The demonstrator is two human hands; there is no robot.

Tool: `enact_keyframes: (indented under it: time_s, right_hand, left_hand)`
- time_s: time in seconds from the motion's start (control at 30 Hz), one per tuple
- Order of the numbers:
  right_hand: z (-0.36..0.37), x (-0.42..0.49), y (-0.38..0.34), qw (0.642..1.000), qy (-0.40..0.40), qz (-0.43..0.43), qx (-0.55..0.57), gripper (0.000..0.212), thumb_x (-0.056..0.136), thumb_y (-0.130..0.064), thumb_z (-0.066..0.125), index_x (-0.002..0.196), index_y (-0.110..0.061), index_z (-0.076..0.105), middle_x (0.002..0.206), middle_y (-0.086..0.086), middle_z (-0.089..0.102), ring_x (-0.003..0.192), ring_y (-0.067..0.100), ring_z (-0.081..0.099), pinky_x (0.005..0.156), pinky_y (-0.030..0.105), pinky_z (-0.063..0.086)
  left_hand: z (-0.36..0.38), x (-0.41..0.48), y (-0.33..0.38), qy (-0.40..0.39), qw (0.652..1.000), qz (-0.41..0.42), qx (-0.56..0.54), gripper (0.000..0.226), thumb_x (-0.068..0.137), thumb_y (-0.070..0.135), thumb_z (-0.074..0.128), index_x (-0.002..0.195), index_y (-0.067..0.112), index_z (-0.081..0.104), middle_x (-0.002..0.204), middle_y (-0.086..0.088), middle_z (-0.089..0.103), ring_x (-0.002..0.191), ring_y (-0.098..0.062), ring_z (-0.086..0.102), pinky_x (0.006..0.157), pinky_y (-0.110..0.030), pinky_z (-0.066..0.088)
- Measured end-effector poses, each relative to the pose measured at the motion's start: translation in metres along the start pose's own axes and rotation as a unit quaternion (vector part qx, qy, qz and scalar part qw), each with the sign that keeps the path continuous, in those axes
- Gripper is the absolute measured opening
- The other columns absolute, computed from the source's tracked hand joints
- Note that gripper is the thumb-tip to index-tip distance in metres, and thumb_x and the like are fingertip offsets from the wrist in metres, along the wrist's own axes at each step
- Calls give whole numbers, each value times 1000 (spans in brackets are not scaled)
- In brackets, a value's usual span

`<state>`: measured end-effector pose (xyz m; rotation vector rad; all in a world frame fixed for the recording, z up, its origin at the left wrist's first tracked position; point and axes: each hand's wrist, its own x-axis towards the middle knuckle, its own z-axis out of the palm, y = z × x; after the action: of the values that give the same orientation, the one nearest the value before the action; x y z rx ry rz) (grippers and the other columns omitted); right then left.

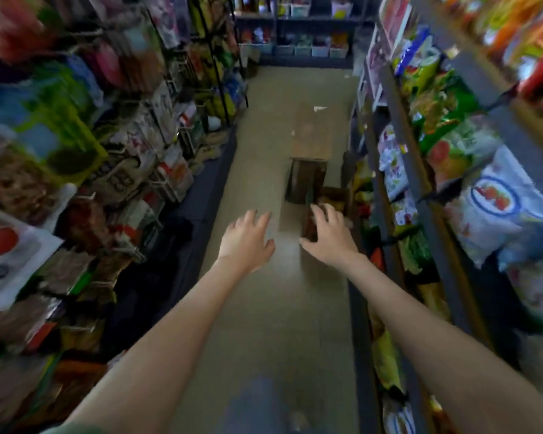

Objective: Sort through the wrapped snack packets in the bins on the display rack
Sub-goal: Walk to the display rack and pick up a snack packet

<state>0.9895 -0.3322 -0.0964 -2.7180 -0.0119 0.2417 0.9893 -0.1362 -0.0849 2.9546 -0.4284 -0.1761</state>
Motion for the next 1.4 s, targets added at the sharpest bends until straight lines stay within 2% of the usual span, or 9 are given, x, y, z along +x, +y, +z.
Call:
enact_keyframes:
  time_s: [0.2, 0.3, 0.57, 0.7, 0.83, 0.93, 1.1, 1.27, 1.4]
  right_hand:
    - [-45, 194, -4, 999, 41, -29, -8, 78, 90, -44, 56, 151, -18, 16, 158, 9, 14, 143, 29, 14, 113, 45, 25]
    - [-68, 283, 0, 999, 38, -15, -8, 77, 90, -44, 57, 150, -17, 18, 157, 11, 16, 143, 31, 16, 112, 45, 26]
    - [-143, 497, 37, 997, 75, 21, 23, 78, 87, -39, 61, 150, -18, 19, 156, 8, 18, 143, 27, 18, 116, 41, 14]
    - [-159, 604, 40, 997, 82, 6, 8, 78, 87, -39, 61, 149, -17, 20, 156, 8, 20, 143, 27, 18, 117, 41, 14]
    - [-168, 719, 14, 997, 68, -18, 11, 82, 86, -37, 62, 151, -13, 18, 157, 12, 16, 144, 26, 14, 117, 38, 13]
    - [-172, 807, -22, 996, 77, -52, 4, 83, 85, -38, 63, 150, -13, 18, 157, 12, 17, 145, 26, 14, 115, 36, 14]
    - [-180, 950, -82, 990, 107, -89, -9, 81, 85, -38, 62, 150, -14, 19, 156, 12, 18, 143, 27, 16, 115, 40, 17]
    - [-214, 1070, -107, 988, 140, -63, -8, 81, 85, -38, 62, 150, -14, 20, 155, 13, 20, 142, 29, 18, 114, 40, 17]
    - [-258, 1146, -95, 985, 171, -16, -20, 80, 85, -38, 61, 150, -14, 20, 155, 14, 21, 143, 29, 18, 114, 41, 18]
  left_hand:
    - [-31, 192, -34, 43, 999, -15, -7, 66, 94, 41, 48, 150, 15, 23, 153, -13, 28, 135, -34, 36, 107, -42, 32]
    - [-45, 289, -53, 32, 999, -11, -13, 66, 94, 41, 48, 150, 14, 23, 153, -14, 27, 136, -34, 35, 108, -43, 33]
    - [-94, 526, -77, 47, 998, 21, -36, 68, 91, 43, 51, 149, 16, 27, 150, -11, 33, 131, -31, 41, 103, -41, 40]
    - [-105, 623, -101, 53, 998, 14, -23, 69, 90, 43, 53, 148, 16, 29, 148, -11, 35, 128, -32, 44, 100, -40, 43]
    - [-133, 704, -144, 78, 997, 7, 0, 69, 90, 43, 54, 149, 17, 29, 150, -11, 34, 127, -33, 45, 98, -39, 42]
    - [-156, 765, -192, 106, 994, -17, 24, 71, 91, 46, 52, 150, 17, 27, 153, -13, 31, 131, -33, 42, 104, -40, 36]
    - [-180, 879, -267, 137, 989, -37, 29, 72, 92, 46, 50, 152, 16, 25, 155, -14, 28, 136, -32, 37, 110, -42, 32]
    - [-219, 1005, -314, 148, 989, -24, 5, 73, 92, 39, 52, 152, 12, 21, 152, -16, 32, 134, -32, 39, 108, -42, 37]
    - [-248, 1111, -315, 139, 990, 16, -16, 74, 92, 38, 53, 152, 11, 20, 152, -17, 31, 135, -33, 37, 108, -42, 36]
